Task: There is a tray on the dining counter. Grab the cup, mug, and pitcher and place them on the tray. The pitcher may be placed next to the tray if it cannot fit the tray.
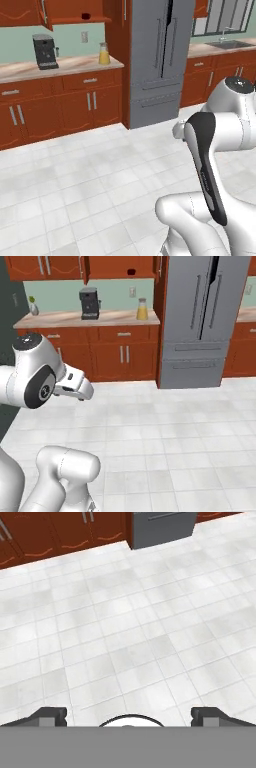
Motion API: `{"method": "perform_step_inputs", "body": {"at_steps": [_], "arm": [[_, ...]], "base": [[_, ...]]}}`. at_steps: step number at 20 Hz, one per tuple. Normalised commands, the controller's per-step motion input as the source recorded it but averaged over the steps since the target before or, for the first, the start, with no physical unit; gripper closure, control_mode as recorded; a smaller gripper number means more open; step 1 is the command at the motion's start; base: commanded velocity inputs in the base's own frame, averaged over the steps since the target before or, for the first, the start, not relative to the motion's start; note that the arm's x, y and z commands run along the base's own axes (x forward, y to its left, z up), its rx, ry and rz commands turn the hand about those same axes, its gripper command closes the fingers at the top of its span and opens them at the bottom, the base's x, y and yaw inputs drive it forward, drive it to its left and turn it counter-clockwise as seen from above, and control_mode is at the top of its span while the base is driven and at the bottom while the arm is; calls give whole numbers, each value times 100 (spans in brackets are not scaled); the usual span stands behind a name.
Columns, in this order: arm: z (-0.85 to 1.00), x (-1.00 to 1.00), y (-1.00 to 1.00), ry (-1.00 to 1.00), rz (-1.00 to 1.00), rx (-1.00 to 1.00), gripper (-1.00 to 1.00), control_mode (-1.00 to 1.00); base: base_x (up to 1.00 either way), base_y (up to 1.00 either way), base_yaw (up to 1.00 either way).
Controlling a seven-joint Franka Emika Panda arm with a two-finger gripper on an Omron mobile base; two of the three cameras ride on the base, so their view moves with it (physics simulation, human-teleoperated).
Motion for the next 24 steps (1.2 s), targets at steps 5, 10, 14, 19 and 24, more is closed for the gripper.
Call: {"method": "perform_step_inputs", "body": {"at_steps": [5, 10, 14, 19, 24], "arm": [[0, 0, 0, 0, 0, 0, -100, 100], [0, 0, 0, 0, 0, 0, -100, 100], [0, 0, 0, 0, 0, 0, -100, 100], [0, 0, 0, 0, 0, 0, -100, 100], [0, 0, 0, 0, 0, 0, -100, 100]], "base": [[98, 10, -19], [100, 15, -3], [100, 6, 7], [100, 0, 11], [100, 0, 11]]}}
